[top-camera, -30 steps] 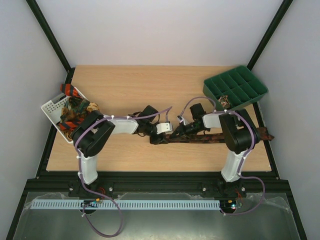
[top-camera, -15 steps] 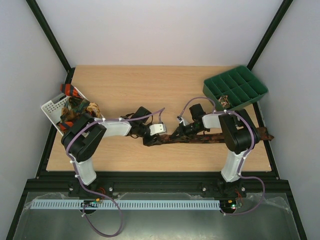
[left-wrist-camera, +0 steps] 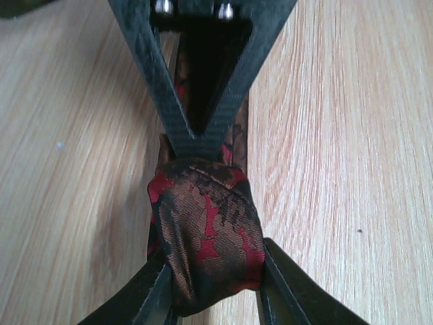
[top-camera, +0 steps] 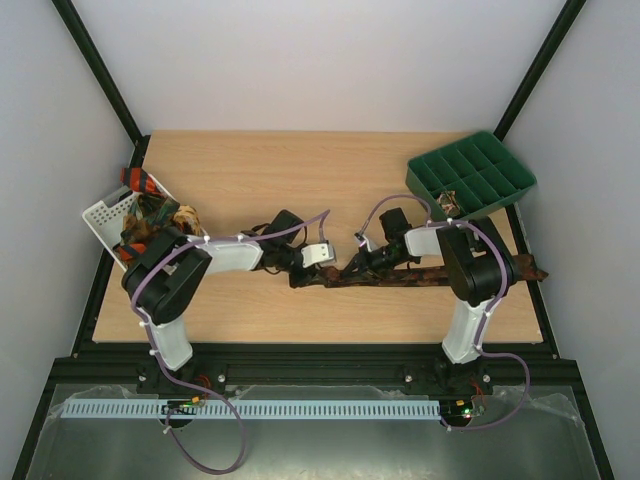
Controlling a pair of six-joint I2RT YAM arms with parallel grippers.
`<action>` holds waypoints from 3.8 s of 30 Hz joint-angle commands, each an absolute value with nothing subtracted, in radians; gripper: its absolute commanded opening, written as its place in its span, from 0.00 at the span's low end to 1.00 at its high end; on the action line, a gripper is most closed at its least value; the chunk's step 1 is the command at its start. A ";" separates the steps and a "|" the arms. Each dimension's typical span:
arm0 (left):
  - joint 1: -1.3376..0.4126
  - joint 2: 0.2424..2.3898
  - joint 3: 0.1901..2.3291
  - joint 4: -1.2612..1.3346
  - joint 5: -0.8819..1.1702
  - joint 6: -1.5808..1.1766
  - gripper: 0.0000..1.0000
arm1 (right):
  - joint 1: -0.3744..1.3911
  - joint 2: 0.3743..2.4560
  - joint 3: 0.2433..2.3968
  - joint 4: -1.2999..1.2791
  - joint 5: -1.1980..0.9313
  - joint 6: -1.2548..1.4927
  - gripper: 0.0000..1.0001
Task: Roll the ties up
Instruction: Roll the tie at the center of the board.
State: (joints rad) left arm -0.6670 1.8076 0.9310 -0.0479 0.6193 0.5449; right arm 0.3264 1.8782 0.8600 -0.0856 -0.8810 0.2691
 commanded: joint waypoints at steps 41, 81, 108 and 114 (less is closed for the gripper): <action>-0.729 2.045 1.004 -0.089 0.557 0.577 0.19 | 0.261 1.715 0.806 -0.159 -0.954 0.265 0.43; -0.736 1.885 0.916 0.145 0.584 0.535 0.80 | 0.261 1.861 0.782 -0.196 -0.864 0.192 0.01; -0.772 1.983 0.944 0.078 0.546 0.575 0.28 | 0.250 1.787 0.822 -0.205 -0.914 0.192 0.39; -0.772 1.986 0.948 0.068 0.550 0.579 0.28 | 0.256 1.802 0.823 -0.179 -0.906 0.206 0.25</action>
State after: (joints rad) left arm -0.7673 1.9427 0.9676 0.1497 0.5510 0.5583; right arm 0.2546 1.7824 0.8089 -0.1593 -0.9157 0.1967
